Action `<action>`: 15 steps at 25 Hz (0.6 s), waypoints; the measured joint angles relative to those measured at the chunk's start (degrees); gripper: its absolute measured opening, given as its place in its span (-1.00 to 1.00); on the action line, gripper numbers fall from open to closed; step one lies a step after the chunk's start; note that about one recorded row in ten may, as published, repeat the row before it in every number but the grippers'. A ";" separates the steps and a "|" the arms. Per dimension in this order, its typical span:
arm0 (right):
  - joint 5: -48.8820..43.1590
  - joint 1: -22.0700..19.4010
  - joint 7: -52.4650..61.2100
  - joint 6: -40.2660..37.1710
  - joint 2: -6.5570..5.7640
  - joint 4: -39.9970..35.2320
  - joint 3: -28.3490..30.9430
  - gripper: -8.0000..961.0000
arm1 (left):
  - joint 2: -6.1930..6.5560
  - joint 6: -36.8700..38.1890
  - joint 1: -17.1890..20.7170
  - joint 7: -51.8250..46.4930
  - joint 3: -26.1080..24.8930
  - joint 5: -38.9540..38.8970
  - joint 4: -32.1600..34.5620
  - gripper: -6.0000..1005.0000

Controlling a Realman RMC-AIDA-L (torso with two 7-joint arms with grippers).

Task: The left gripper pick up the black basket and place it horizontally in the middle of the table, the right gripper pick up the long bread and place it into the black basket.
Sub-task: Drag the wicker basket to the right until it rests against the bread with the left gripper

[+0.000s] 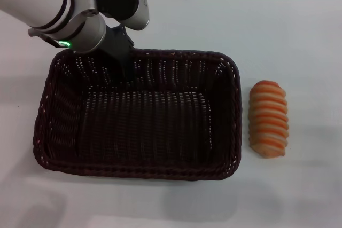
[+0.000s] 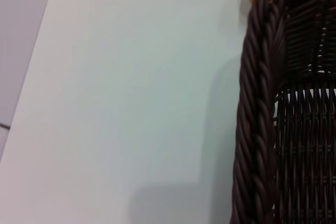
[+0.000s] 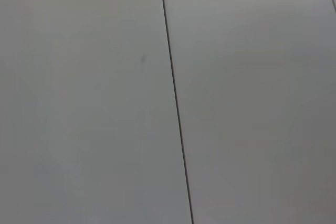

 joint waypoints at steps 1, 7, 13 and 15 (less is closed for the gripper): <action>0.00 0.00 0.00 0.00 -0.01 0.00 -0.11 0.53 | 0.01 -0.20 -0.19 0.00 0.00 -0.22 0.00 -0.31; 0.25 -0.03 0.00 -0.03 -0.02 0.01 -0.45 0.53 | -0.23 -0.50 -0.68 -0.61 0.55 -1.52 -0.27 -0.38; 0.13 -0.03 0.00 -0.04 -0.02 0.09 -0.47 0.53 | -0.35 -0.39 -2.30 -3.26 1.75 -2.37 0.20 -0.42; 0.10 -0.01 0.00 -0.04 -0.02 0.09 -0.47 0.53 | -0.35 -0.46 -2.57 -4.40 2.67 -2.39 -0.31 -0.43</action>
